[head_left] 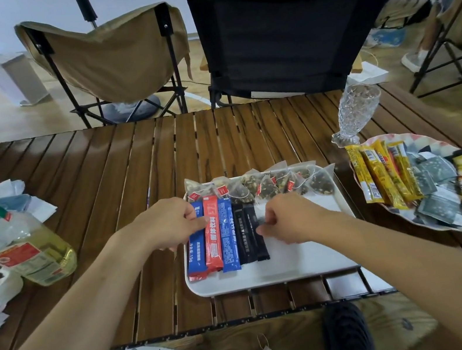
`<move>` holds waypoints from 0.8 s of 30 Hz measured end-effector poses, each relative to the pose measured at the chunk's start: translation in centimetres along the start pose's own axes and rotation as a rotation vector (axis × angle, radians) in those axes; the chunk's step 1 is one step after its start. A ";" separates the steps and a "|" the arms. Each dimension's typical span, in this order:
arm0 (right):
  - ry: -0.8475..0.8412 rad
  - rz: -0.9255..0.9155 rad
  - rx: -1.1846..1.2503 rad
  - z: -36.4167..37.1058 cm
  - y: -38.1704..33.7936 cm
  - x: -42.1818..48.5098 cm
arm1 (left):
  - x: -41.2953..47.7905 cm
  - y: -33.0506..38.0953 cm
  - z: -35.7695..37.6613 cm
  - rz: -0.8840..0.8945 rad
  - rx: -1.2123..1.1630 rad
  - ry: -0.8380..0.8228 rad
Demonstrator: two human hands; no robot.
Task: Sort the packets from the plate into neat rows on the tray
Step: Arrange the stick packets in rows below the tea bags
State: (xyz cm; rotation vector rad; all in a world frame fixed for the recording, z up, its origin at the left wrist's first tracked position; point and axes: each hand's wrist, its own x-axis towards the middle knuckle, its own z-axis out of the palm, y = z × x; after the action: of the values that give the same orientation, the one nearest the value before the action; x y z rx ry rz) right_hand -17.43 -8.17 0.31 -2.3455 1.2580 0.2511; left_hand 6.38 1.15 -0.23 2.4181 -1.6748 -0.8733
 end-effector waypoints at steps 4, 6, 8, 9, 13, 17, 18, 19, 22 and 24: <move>0.046 -0.064 -0.037 0.1 -0.7 0.1 | -0.4 0.2 0.0 0.007 0.005 -0.026; 0.023 -0.098 -0.045 -0.2 -1.0 -0.3 | -0.5 0.2 -0.1 0.022 0.002 -0.030; 0.006 -0.124 -0.062 -0.3 -1.2 -0.8 | -0.5 0.1 -0.1 0.035 -0.011 -0.041; 0.007 -0.131 -0.068 -0.2 -1.2 -0.9 | -0.4 0.0 -0.1 0.039 -0.015 -0.050; 0.045 -0.160 -0.090 0.1 -1.7 -1.1 | -0.1 0.0 0.3 0.047 -0.006 -0.070; 0.031 -0.156 -0.084 0.0 -1.8 -0.9 | -0.2 0.4 0.1 0.046 0.028 -0.051; 0.023 -0.153 -0.080 -0.1 -1.7 -0.9 | -0.3 0.5 0.0 0.048 0.029 -0.036; 0.015 -0.149 -0.078 -0.2 -1.6 -0.8 | -0.4 0.5 -0.1 0.052 0.024 -0.016; 0.025 -0.136 -0.076 -0.8 -1.1 -0.9 | -0.6 0.7 -0.2 0.068 0.000 0.041; 0.039 -0.130 -0.064 -1.4 -0.4 -1.0 | -0.6 0.9 -0.2 0.074 -0.010 0.061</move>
State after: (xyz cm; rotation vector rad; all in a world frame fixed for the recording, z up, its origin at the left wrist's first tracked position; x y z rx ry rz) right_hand -17.73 -7.89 2.01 -2.4863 1.1247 0.2073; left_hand 5.57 1.26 0.57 2.3348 -1.7215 -0.7873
